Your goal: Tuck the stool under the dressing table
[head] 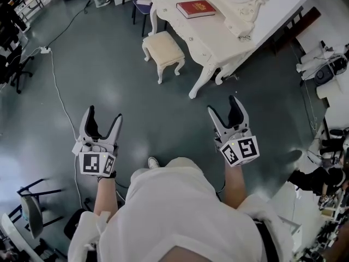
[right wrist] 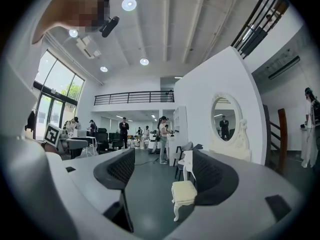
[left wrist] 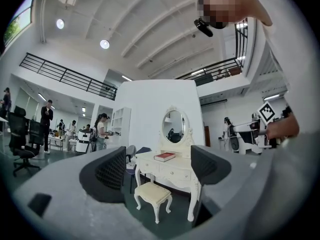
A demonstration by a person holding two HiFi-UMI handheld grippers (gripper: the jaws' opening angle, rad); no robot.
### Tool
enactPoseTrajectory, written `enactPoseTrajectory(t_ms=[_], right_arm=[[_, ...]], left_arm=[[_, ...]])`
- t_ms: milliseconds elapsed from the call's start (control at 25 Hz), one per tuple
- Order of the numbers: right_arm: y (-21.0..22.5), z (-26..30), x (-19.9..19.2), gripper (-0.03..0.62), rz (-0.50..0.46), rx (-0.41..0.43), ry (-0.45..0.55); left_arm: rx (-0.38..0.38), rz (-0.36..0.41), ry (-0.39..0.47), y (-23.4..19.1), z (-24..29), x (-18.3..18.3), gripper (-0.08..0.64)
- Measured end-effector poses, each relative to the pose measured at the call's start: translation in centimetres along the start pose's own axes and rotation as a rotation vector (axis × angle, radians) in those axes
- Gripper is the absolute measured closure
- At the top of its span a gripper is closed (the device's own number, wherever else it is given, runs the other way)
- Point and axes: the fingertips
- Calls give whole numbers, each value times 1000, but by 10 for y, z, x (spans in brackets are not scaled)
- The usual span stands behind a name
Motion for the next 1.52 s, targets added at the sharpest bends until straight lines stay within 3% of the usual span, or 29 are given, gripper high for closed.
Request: enactPoseTrajectory(t_ms=[320, 520, 680, 920, 1160, 1520], right_arm=[[-10, 35, -30, 253, 62, 5, -46], [7, 87, -49, 255, 111, 34, -57], [40, 157, -49, 256, 186, 57, -26], [106, 275, -33, 262, 198, 114, -11], [163, 362, -36, 264, 188, 178, -33], [184, 436, -55, 265, 206, 203, -72]], left_arm=[[-19, -5, -37, -31, 13, -18, 158], [-7, 5, -56, -55, 49, -29, 158], [-5, 1, -75, -75, 108, -38, 158], [-36, 29, -78, -91, 237, -27, 153], [-8, 18, -98, -106, 339, -42, 150], [-30, 6, -119, -132, 425, -62, 140]])
Point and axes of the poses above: the fingertips, and each gripper's own axes: z forward along the fingers, y to its right, x out of its top
